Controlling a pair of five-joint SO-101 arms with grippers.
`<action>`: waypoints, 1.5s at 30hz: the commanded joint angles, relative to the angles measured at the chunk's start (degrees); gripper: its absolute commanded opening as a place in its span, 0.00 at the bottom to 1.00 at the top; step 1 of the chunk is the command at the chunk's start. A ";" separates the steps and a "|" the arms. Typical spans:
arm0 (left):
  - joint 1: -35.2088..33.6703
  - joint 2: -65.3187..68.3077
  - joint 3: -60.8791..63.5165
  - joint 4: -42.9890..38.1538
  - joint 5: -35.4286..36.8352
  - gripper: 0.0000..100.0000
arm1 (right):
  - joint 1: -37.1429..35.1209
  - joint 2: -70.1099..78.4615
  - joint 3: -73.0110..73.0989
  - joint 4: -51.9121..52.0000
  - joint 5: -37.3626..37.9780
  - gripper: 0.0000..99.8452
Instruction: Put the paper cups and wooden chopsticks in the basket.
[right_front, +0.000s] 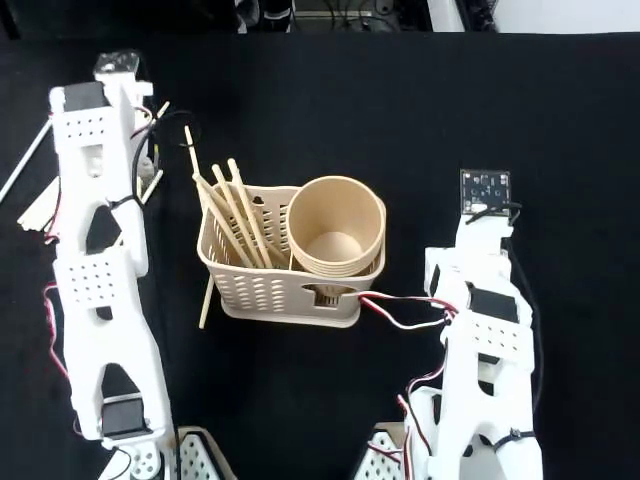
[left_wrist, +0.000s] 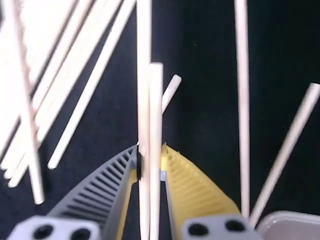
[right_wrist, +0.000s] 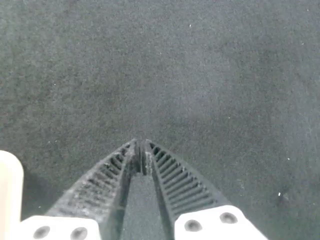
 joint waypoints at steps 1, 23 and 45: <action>1.01 -13.36 5.14 0.44 -0.70 0.03 | -0.26 -0.22 -0.13 -0.97 0.44 0.02; 2.68 -99.69 67.03 -28.48 -0.26 0.03 | -0.26 -0.22 -0.13 -0.97 0.44 0.02; 35.65 -128.18 106.59 -67.96 5.36 0.03 | -0.26 -0.22 -0.13 -0.97 0.44 0.02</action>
